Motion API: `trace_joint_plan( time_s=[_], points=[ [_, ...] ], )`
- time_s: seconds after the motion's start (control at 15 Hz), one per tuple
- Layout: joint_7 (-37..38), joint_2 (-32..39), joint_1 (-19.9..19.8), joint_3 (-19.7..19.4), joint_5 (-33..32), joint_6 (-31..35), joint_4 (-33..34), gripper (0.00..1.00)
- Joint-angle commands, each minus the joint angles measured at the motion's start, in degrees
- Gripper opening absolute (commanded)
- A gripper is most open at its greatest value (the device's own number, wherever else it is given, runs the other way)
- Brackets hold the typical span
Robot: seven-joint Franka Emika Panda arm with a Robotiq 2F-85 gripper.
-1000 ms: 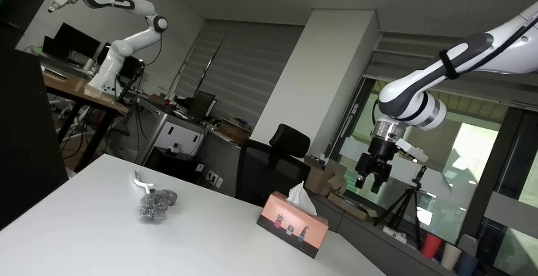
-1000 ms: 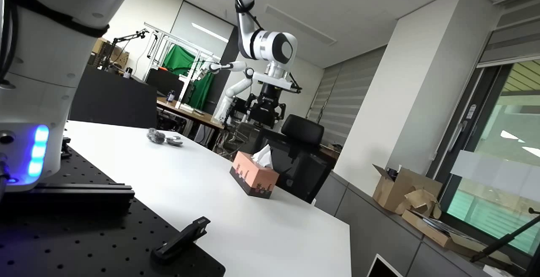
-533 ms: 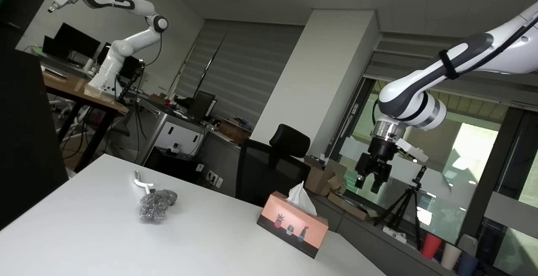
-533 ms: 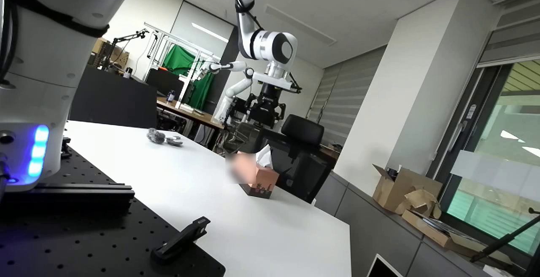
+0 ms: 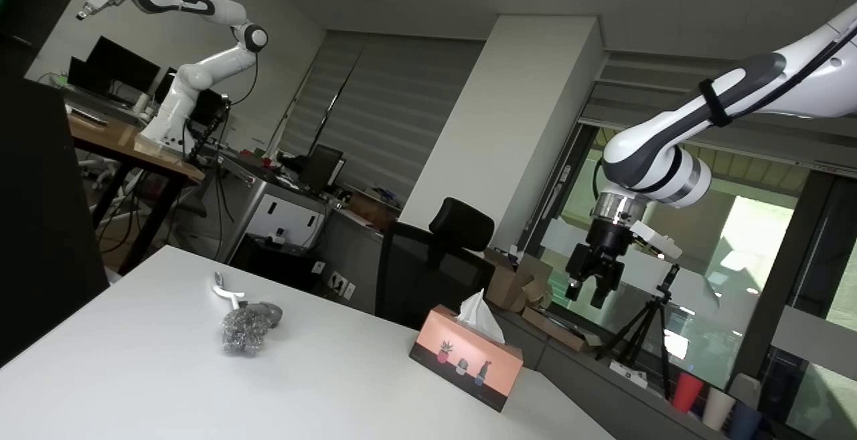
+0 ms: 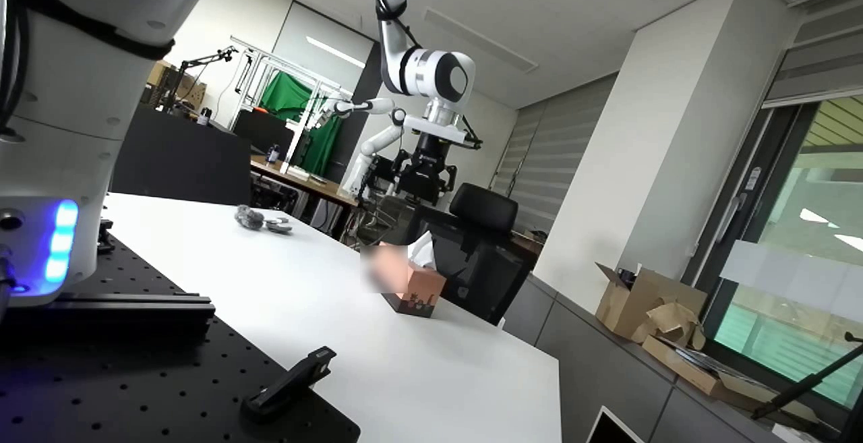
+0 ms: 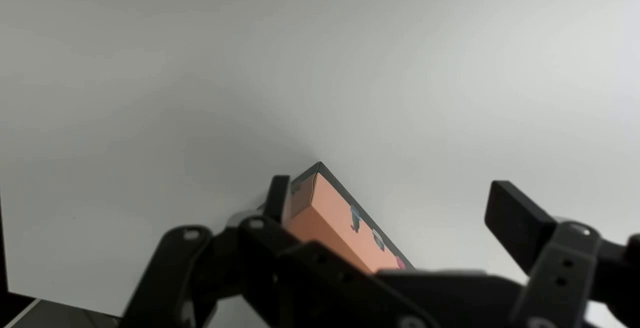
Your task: Pull out one tissue square from the tissue box
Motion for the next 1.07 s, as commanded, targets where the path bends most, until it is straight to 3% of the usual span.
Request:
trace_joint_plan(
  time_s=[0.0, 0.2, 0.47, 1.0],
  points=[
    [0.14, -0.01, -0.56, 0.60, -0.20, -0.12, 0.08, 1.00],
    [-1.13, 0.81, -0.85, 0.69, 0.05, 0.23, 1.17, 1.00],
    [-7.40, 6.29, -2.49, 1.34, 1.36, 0.86, 8.47, 1.00],
    [-23.84, 23.47, -9.37, 7.23, 8.90, -2.11, 32.31, 1.00]
  ],
)
